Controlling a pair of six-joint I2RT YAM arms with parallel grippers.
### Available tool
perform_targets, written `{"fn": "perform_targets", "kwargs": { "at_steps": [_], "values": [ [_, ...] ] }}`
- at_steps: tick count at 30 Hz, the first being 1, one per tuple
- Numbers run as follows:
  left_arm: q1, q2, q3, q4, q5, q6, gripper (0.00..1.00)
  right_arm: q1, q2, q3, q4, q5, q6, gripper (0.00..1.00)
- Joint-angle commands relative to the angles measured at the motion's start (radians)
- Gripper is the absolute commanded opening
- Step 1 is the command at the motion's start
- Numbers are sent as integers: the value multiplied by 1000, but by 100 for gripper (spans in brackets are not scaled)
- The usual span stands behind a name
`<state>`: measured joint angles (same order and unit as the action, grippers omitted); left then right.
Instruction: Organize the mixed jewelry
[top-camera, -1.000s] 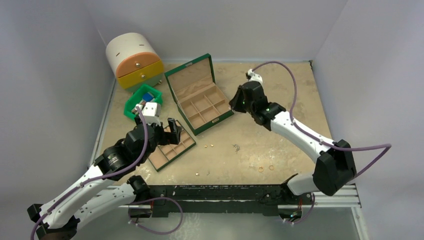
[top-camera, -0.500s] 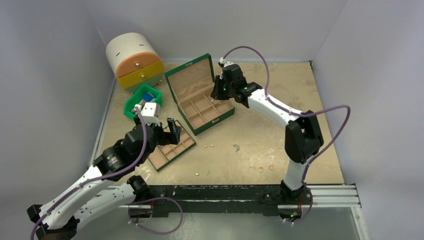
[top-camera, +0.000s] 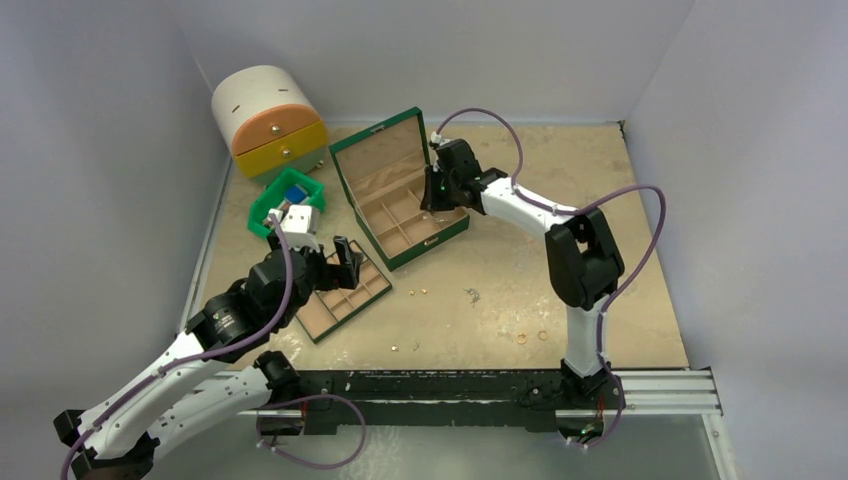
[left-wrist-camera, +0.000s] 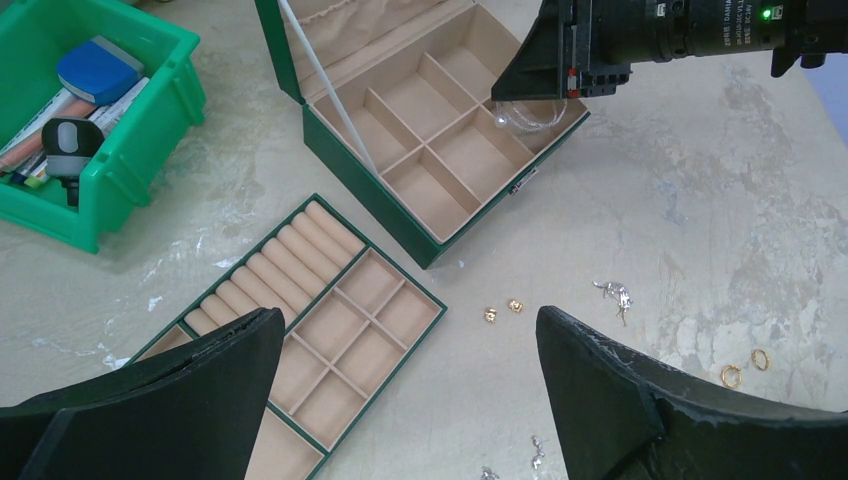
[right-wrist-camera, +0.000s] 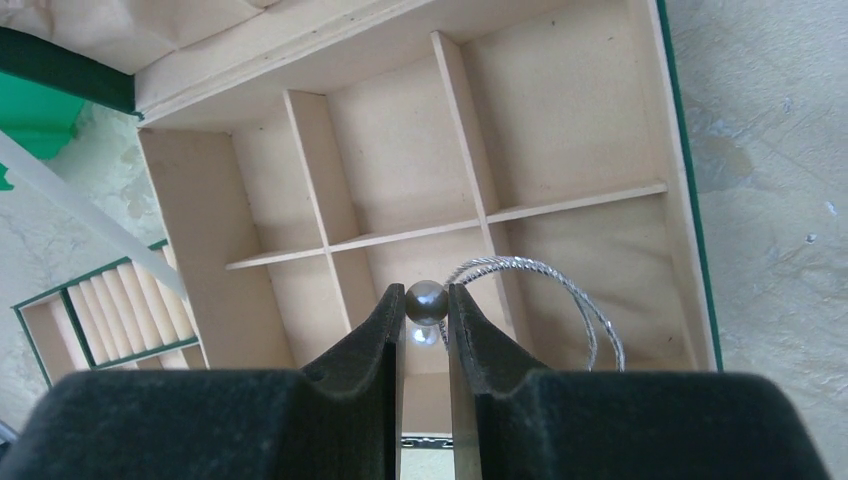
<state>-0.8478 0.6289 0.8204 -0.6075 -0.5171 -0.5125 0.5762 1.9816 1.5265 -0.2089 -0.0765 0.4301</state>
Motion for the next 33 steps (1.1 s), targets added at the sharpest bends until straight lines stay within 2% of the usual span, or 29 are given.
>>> {"fn": "perform_targets", "kwargs": {
  "at_steps": [1,19,33],
  "values": [
    [-4,-2,3,38,-12,3,97,-24,0,54,29,-35,-24,0],
    [-5,4,3,35,-21,0,97,-84,60,18,80,-87,-3,0],
    [-5,7,3,34,-26,-1,97,-109,75,-22,101,-42,16,0]
  ]
}}
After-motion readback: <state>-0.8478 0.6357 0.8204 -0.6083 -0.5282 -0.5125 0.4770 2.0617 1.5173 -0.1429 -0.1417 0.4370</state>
